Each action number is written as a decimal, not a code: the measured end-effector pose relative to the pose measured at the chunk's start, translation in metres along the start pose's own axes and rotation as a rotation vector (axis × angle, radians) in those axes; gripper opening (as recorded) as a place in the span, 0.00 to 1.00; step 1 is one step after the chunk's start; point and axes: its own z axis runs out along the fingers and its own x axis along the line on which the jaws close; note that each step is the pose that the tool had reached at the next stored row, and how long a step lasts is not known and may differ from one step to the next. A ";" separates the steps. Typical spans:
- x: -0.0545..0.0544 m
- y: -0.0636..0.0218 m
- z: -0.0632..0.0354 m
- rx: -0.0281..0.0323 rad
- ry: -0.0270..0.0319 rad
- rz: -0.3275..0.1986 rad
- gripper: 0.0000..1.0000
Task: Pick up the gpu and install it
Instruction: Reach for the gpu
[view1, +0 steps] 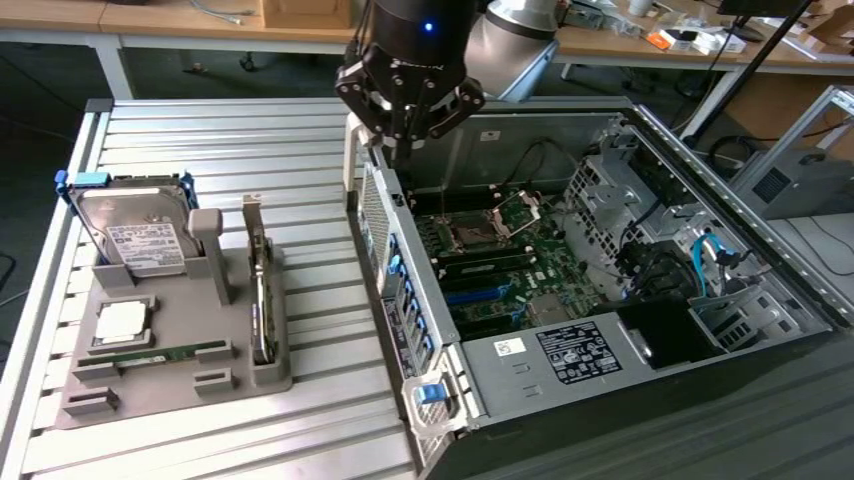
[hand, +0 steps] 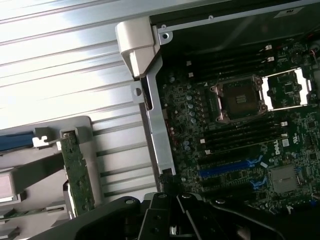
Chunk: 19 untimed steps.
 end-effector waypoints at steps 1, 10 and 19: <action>0.001 -0.0001 0.0000 -0.0001 0.0000 0.000 0.11; 0.006 -0.0013 -0.0002 0.0000 0.0000 0.000 0.11; 0.011 -0.0024 -0.0003 0.0000 0.0000 0.000 0.11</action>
